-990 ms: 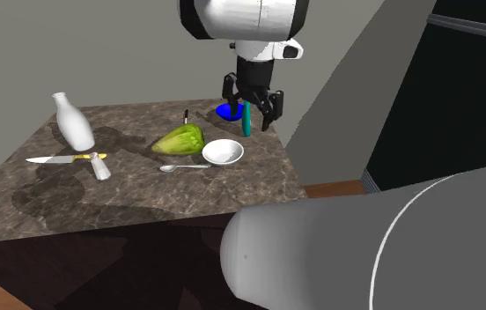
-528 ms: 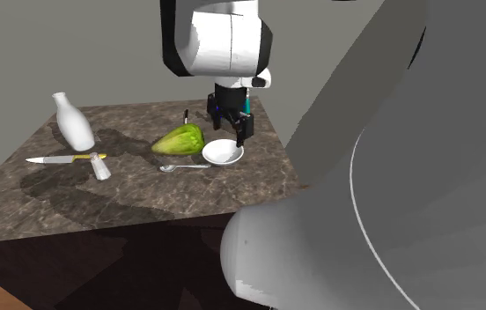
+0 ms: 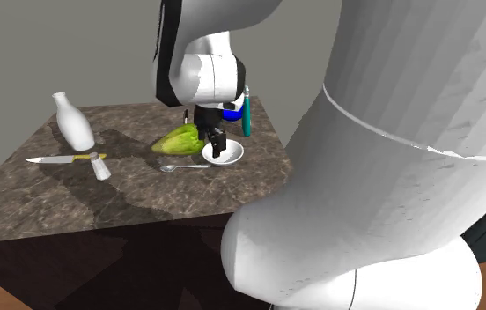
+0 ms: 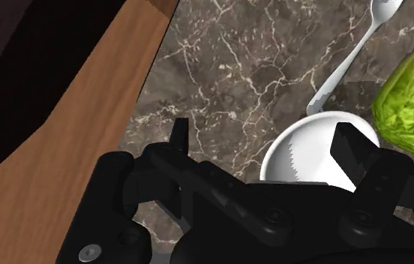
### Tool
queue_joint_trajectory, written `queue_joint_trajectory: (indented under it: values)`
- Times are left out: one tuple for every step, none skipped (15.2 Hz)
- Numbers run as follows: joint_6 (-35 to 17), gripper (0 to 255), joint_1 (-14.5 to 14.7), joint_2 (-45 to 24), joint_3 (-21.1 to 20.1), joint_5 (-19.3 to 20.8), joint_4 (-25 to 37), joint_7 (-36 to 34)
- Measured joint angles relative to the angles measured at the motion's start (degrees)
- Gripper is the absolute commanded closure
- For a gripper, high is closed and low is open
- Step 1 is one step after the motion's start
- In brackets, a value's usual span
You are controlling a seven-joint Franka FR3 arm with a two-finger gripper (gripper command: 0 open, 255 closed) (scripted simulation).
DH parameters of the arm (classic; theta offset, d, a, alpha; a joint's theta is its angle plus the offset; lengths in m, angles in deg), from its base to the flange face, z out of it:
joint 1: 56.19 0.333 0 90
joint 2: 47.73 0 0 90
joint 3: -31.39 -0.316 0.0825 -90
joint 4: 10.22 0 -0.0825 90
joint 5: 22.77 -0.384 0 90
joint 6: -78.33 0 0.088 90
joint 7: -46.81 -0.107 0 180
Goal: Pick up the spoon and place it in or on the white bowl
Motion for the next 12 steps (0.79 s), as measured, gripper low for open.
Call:
queue_joint_trajectory:
  values:
    - [-1.5, 0, -0.1, -2.8, -0.6, 2.2, 1.2, -3.5]
    - [-3.2, 0, -0.1, -5.9, -0.8, 4.8, 2.4, -7.1]
    - [-4.4, 0, 0.2, -8.8, -0.5, 7.5, 3.9, -10.4]
    - [-5.3, 0, 0.8, -11.3, 0.1, 9.9, 5.4, -13.6]
    - [-5.9, 0, 1.6, -13.6, 0.8, 12.0, 7.0, -16.7]
    - [-6.7, 0, 2.9, -16.4, 1.9, 14.4, 8.8, -20.0]
    - [-7.2, 0, 4.2, -18.5, 2.9, 16.0, 10.4, -23.0]
    - [-8.0, 0, 5.6, -21.1, 4.2, 17.8, 12.1, -25.7]
    - [-8.8, 0, 7.0, -23.5, 5.6, 19.3, 13.8, -28.1]
    - [-9.6, 0, 8.7, -26.2, 7.1, 20.7, 15.8, -30.6]
    - [-9.6, 0, 10.0, -28.5, 8.3, 21.5, 18.1, -32.5]
    - [-9.9, 0, 11.4, -30.7, 9.5, 22.1, 20.2, -34.4]
